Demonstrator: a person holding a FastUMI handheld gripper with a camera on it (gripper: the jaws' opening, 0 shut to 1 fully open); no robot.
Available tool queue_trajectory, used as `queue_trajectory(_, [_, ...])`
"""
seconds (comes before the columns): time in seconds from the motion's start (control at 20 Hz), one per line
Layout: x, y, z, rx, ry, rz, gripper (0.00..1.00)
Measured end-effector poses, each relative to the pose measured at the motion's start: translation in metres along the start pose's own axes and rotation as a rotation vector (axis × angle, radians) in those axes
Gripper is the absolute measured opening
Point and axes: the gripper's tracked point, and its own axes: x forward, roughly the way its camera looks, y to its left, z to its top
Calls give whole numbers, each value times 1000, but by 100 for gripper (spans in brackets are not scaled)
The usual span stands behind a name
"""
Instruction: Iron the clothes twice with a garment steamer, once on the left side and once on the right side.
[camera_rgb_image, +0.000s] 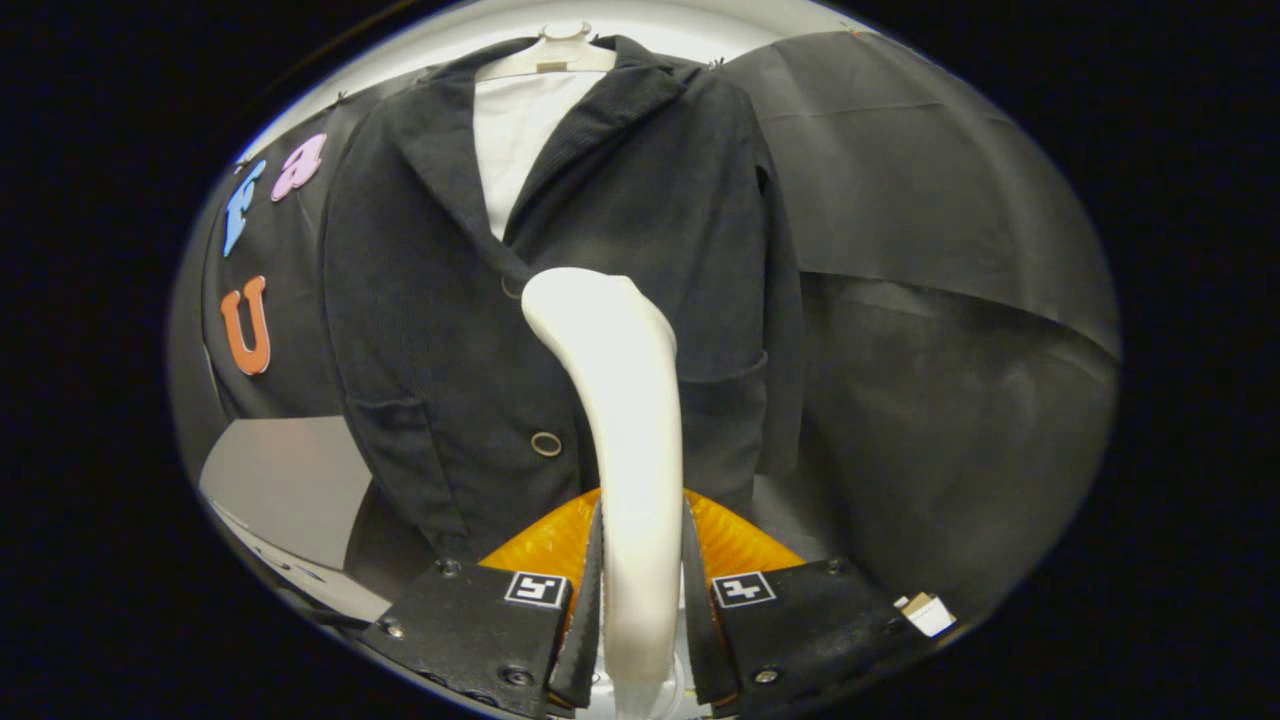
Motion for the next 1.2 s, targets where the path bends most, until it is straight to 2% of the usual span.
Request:
queue_trajectory(0.45, [13,0,-23,-14,39,-10,40])
queue_trajectory(1.2, [26,-3,-90,11,148,6,40])
